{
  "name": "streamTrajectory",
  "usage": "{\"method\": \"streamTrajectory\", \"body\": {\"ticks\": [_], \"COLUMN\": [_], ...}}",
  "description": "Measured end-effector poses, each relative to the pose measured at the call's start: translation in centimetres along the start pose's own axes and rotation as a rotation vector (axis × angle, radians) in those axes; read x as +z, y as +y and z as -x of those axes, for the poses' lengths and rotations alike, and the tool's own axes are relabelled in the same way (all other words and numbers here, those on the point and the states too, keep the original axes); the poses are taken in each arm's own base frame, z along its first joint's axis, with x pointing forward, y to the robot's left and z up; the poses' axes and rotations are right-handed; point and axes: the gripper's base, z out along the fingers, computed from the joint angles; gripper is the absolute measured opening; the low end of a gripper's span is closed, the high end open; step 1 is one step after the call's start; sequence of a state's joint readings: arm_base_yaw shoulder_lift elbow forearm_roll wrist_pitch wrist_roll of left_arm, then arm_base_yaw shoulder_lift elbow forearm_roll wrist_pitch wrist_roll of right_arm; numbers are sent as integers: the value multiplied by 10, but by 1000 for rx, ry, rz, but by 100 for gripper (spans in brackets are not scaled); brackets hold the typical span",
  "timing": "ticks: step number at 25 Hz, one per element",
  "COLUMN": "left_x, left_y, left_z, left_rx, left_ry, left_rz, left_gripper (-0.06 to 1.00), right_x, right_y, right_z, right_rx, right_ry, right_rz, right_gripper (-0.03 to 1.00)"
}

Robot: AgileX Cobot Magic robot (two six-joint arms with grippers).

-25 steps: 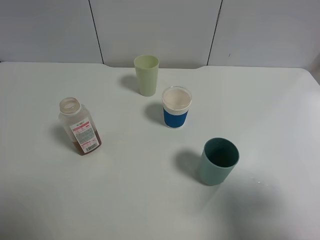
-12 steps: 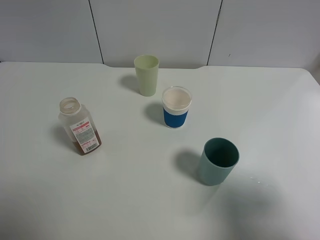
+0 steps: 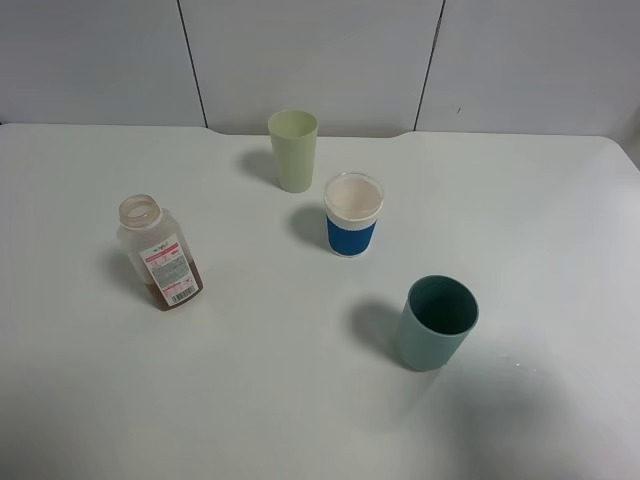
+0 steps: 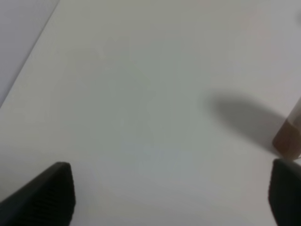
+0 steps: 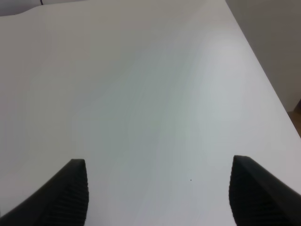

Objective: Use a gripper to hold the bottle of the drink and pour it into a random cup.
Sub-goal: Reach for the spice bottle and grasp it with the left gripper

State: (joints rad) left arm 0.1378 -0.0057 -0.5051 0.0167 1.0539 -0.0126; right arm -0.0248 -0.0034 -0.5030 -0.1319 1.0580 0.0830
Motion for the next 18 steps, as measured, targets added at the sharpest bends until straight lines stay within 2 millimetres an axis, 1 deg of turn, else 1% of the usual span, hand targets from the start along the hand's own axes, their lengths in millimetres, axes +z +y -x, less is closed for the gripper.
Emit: {"method": "streamTrajectory", "body": {"ticks": [18], "left_x": [0], "left_y": [0], "left_z": [0], "left_rx": [0], "left_ry": [0], "left_rz": [0], "left_gripper": [81], "right_x": [0], "right_y": [0], "right_z": [0], "right_rx": [0], "right_ry": [0], "right_rz": [0], "right_gripper": [63]}}
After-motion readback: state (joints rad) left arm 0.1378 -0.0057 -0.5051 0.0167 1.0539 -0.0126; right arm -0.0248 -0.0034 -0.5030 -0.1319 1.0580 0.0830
